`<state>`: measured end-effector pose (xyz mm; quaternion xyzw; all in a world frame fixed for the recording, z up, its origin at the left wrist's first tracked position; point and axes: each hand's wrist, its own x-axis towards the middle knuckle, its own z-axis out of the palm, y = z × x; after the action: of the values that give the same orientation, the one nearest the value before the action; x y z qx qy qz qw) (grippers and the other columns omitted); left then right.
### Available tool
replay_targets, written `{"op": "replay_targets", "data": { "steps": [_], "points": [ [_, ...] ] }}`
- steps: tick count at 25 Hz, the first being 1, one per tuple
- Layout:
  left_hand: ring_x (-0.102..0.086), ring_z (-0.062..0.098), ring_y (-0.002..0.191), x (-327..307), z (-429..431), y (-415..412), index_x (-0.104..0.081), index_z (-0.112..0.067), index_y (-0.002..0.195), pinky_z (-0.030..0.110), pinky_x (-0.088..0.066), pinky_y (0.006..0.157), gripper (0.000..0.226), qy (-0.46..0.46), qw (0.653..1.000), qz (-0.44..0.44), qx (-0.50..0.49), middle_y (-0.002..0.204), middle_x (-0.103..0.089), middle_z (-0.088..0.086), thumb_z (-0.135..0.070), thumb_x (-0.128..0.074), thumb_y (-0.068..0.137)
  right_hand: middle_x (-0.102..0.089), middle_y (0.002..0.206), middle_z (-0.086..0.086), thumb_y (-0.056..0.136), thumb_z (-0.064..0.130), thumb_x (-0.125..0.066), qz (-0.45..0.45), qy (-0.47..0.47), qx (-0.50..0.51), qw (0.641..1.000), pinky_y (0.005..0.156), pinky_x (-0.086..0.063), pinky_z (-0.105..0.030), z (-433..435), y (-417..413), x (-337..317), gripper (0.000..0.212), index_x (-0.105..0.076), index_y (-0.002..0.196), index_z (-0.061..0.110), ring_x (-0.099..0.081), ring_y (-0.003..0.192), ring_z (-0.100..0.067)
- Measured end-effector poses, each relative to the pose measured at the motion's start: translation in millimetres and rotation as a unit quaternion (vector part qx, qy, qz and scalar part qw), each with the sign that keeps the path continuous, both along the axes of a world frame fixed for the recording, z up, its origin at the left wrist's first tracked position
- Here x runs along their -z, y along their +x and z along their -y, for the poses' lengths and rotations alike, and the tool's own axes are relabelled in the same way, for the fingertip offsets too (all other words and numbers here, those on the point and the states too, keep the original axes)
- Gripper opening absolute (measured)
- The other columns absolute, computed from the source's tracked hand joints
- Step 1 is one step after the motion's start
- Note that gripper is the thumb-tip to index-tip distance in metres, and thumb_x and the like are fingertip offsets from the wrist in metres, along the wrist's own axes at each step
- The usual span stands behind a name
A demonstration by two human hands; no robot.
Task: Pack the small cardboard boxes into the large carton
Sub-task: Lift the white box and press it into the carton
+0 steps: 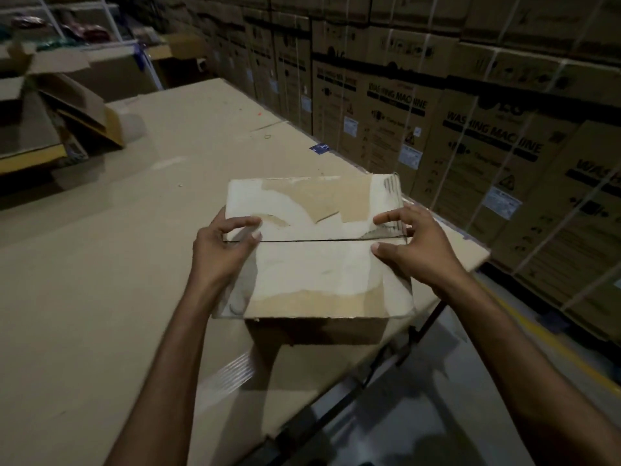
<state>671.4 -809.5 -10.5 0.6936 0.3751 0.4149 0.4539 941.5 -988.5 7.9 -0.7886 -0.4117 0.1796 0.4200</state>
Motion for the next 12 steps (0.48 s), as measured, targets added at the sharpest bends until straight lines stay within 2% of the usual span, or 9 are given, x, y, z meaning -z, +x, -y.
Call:
{"op": "replay_targets", "data": {
  "steps": [1,3,6,7,8,9,10,11,12],
  "points": [
    [-0.056,0.006,0.133,-0.6,-4.5,1.0,-0.081,-0.021,0.105,0.015,-0.046,0.101,0.018,0.0,0.999,-0.029,-0.017,0.143,-0.061,-0.007,-0.013,-0.078,0.09,-0.047,0.146,0.012,0.07,0.037,-0.083,-0.004,-0.015,-0.011,1.0,0.112,-0.043,-0.049,-5.4,2.7,4.1,0.043,-0.07,0.109,0.048,-0.044,0.136,-0.021],
    [-0.046,0.013,0.143,-1.2,-12.3,5.2,-0.079,-0.026,0.111,0.018,-0.039,0.105,0.02,-0.007,0.993,-0.112,-0.026,0.153,-0.051,-0.003,-0.022,-0.075,0.092,-0.057,0.14,0.007,0.069,0.049,-0.078,-0.016,-0.046,-0.023,0.999,0.102,-0.052,-0.05,-16.9,7.3,13.0,0.043,-0.07,0.112,0.047,-0.055,0.125,-0.024],
    [-0.043,0.024,0.145,5.3,-14.0,12.3,-0.07,-0.027,0.129,0.032,-0.038,0.11,0.039,-0.055,0.974,-0.218,-0.007,0.164,-0.037,-0.001,-0.036,-0.074,0.092,-0.064,0.131,-0.005,0.079,0.04,-0.08,-0.053,-0.056,-0.013,0.997,0.066,-0.061,-0.035,-30.6,11.6,22.7,0.033,-0.073,0.111,0.036,-0.067,0.101,-0.023],
    [-0.042,0.026,0.145,7.4,-10.9,11.2,-0.067,-0.029,0.132,0.037,-0.038,0.113,0.045,-0.059,0.97,-0.237,-0.011,0.165,-0.035,-0.002,-0.042,-0.074,0.09,-0.059,0.136,-0.007,0.081,0.036,-0.082,-0.047,-0.054,-0.013,0.997,0.067,-0.06,-0.033,-33.2,14.1,23.9,0.029,-0.074,0.109,0.034,-0.064,0.11,-0.026],
    [-0.042,0.028,0.146,8.0,-4.8,8.2,-0.066,-0.032,0.133,0.045,-0.038,0.116,0.051,-0.055,0.967,-0.249,-0.02,0.165,-0.035,-0.003,-0.049,-0.074,0.087,-0.048,0.147,-0.006,0.081,0.035,-0.083,-0.026,-0.061,-0.02,0.998,0.084,-0.059,-0.039,-35.1,16.8,22.8,0.027,-0.074,0.107,0.033,-0.052,0.13,-0.03],
    [-0.04,0.028,0.147,9.2,3.1,5.0,-0.065,-0.035,0.134,0.052,-0.036,0.118,0.054,-0.044,0.966,-0.254,-0.03,0.165,-0.035,-0.003,-0.053,-0.072,0.083,-0.034,0.158,-0.003,0.082,0.035,-0.083,0.001,-0.076,-0.033,0.997,0.106,-0.047,-0.047,-36.9,19.6,18.9,0.026,-0.073,0.106,0.032,-0.032,0.147,-0.03],
    [-0.036,0.028,0.149,10.0,16.0,2.4,-0.064,-0.038,0.133,0.056,-0.032,0.12,0.054,-0.018,0.966,-0.255,-0.035,0.165,-0.035,-0.004,-0.051,-0.072,0.082,-0.02,0.166,0.0,0.083,0.037,-0.083,0.029,-0.094,-0.049,0.994,0.119,-0.028,-0.052,-40.1,23.4,13.1,0.025,-0.072,0.104,0.03,-0.014,0.155,-0.027],
    [-0.03,0.026,0.152,12.1,32.1,1.8,-0.064,-0.039,0.133,0.056,-0.023,0.123,0.05,0.016,0.967,-0.252,-0.038,0.164,-0.035,-0.005,-0.044,-0.074,0.084,-0.01,0.171,0.002,0.084,0.04,-0.082,0.045,-0.111,-0.068,0.99,0.122,-0.016,-0.054,-45.2,27.2,8.4,0.023,-0.071,0.1,0.029,-0.004,0.157,-0.026],
    [-0.025,0.021,0.154,13.2,53.0,4.1,-0.065,-0.042,0.13,0.053,-0.013,0.126,0.045,0.059,0.966,-0.249,-0.033,0.163,-0.036,-0.009,-0.038,-0.074,0.086,-0.006,0.173,0.001,0.085,0.044,-0.08,0.046,-0.125,-0.093,0.987,0.123,-0.013,-0.055,-51.4,30.5,4.5,0.021,-0.07,0.095,0.028,-0.001,0.158,-0.026]
  ]
}}
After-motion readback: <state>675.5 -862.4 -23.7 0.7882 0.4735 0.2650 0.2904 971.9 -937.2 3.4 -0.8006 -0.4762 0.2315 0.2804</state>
